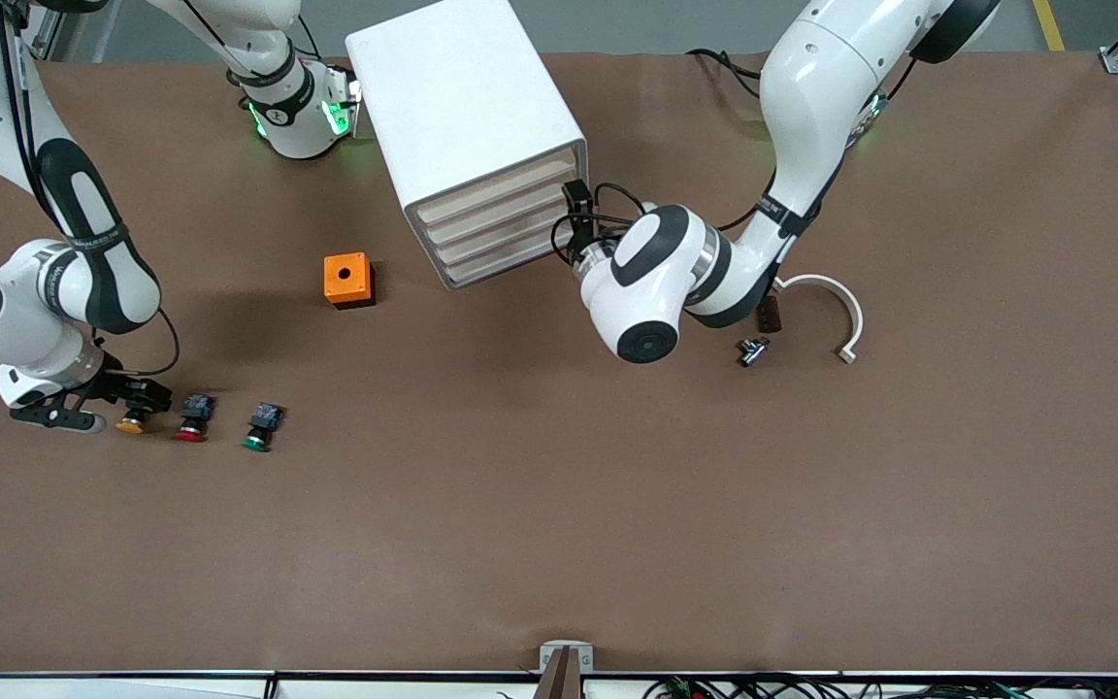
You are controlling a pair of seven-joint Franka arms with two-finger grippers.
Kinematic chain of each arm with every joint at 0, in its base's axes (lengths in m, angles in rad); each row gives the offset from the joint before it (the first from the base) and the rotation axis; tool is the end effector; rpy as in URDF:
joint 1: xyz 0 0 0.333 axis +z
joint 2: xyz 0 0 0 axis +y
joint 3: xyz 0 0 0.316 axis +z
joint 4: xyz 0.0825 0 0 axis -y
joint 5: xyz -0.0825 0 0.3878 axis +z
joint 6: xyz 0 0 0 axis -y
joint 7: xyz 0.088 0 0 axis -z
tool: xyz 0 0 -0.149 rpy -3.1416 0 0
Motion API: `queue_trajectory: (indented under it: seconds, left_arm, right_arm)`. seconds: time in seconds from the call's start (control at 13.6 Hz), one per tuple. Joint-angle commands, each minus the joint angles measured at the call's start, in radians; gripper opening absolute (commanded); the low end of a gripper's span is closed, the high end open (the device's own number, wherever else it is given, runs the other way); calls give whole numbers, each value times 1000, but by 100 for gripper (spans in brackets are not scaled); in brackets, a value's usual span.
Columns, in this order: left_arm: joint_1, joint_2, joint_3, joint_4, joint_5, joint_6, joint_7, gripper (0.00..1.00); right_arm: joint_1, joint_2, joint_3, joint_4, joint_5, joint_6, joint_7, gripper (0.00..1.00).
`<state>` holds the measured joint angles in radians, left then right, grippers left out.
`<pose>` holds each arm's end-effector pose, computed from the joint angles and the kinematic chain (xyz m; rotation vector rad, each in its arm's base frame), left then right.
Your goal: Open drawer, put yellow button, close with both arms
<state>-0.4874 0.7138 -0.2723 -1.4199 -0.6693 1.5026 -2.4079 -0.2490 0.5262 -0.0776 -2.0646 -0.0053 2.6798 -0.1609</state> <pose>0.4243 -0.4965 0.2668 -1.4192 -1.8484 1.0790 0.5722 -0.1951 0.1379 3.0691 -0.2288 0.1199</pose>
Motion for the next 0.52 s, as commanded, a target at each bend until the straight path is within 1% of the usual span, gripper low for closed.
queue_trajectory:
  seconds: [0.0, 0.07, 0.15, 0.22, 0.29, 0.37, 0.44]
  left_arm:
    - [-10, 15, 4, 44, -38, -21, -23, 90]
    - [-19, 21, 4, 52, -58, -21, -23, 90]
    - [-22, 29, 4, 61, -75, -21, -23, 88]
    - [-34, 38, 5, 76, -94, -21, -23, 83]
    - [-42, 47, 5, 82, -117, -19, -26, 82]
    - [-52, 52, 5, 82, -128, -12, -27, 77]
    - [-72, 58, 8, 82, -133, -7, -27, 75]
  right_arm:
    - [-26, 21, 18, 21, 10, 5, -22, 100]
    - [-26, 21, 18, 21, 10, 3, -31, 87]
    - [-26, 21, 18, 23, 11, 2, -52, 53]
    - [-27, 21, 18, 24, 10, 0, -64, 21]
    - [-33, 21, 19, 27, 10, -6, -65, 0]
    - [-33, 21, 19, 35, 11, -11, -63, 0]
    - [-32, 18, 21, 35, 11, -24, -63, 0]
